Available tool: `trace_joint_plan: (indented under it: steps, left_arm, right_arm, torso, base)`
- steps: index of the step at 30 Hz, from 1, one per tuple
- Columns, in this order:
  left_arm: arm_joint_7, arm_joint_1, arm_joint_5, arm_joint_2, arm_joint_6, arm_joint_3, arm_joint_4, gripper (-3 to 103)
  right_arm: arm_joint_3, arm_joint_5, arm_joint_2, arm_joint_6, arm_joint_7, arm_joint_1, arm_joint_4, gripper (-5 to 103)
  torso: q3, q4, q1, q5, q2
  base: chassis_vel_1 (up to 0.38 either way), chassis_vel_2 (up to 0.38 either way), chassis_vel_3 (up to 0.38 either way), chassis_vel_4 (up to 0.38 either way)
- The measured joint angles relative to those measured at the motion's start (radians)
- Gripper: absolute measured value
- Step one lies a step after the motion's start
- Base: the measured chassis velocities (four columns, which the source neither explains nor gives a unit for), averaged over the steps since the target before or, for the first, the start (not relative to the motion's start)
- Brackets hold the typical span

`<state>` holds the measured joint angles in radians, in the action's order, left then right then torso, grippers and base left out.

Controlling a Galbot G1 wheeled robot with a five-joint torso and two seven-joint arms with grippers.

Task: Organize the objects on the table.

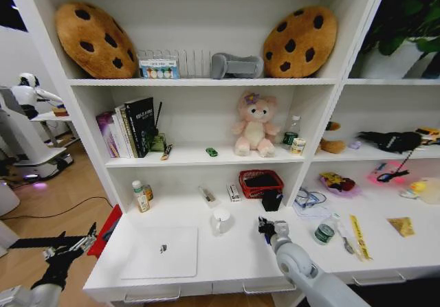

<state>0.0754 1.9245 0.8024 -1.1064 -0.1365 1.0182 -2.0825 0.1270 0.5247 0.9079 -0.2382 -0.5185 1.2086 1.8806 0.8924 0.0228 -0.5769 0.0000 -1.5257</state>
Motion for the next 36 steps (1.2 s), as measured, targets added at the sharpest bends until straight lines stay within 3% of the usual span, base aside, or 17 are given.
trace_joint_plan:
  steps: [1,2,3,4,6,11,20,36]
  left_arm:
    - [0.000,0.000,0.000,0.000,0.000,0.000,0.000,100]
    - [0.000,0.000,0.000,0.000,0.000,0.000,0.000,100]
    - [0.000,0.000,0.000,0.000,0.000,0.000,0.000,100]
    - [0.000,0.000,0.000,0.000,0.000,0.000,0.000,100]
    - [0.000,0.000,0.000,0.000,0.000,0.000,0.000,100]
    - [0.000,0.000,0.000,0.000,0.000,0.000,0.000,100]
    - [0.000,0.000,0.000,0.000,0.000,0.000,0.000,100]
    - [0.000,0.000,0.000,0.000,0.000,0.000,0.000,100]
  right_arm:
    - [0.000,0.000,0.000,0.000,0.000,0.000,0.000,12]
    - [0.005,-0.059,0.002,0.048,0.013,0.003,-0.012,12]
    - [0.015,-0.207,0.010,0.167,0.044,-0.001,-0.050,12]
    - [0.015,-0.207,0.010,0.167,0.044,-0.001,-0.050,12]
    - [0.022,-0.330,0.024,0.286,0.075,-0.025,-0.104,12]
    - [0.021,-0.382,0.047,0.401,0.130,-0.090,-0.193,12]
    - [0.010,-0.378,0.090,0.476,0.168,-0.248,-0.395,12]
    - [0.001,-0.335,0.126,0.510,0.189,-0.402,-0.579,12]
  torso:
    - [0.000,0.0000,0.000,0.0000,0.000]
    - [0.000,0.0000,0.000,0.0000,0.000]
    - [0.000,0.0000,0.000,0.0000,0.000]
    - [0.000,0.0000,0.000,0.0000,0.000]
    - [0.000,0.0000,0.000,0.0000,0.000]
    - [0.000,-0.0001,0.000,0.0000,0.000]
    - [0.000,-0.0002,0.000,0.0002,0.000]
    - [0.000,-0.0002,0.000,0.0000,0.000]
  base:
    - [0.000,0.000,0.000,0.000]
    - [0.000,0.000,0.000,0.000]
    - [0.000,0.000,0.000,0.000]
    - [0.000,0.000,0.000,0.000]
    - [0.000,0.000,0.000,0.000]
    - [0.000,0.000,0.000,0.000]
    - [0.000,0.000,0.000,0.000]
    - [0.000,0.000,0.000,0.000]
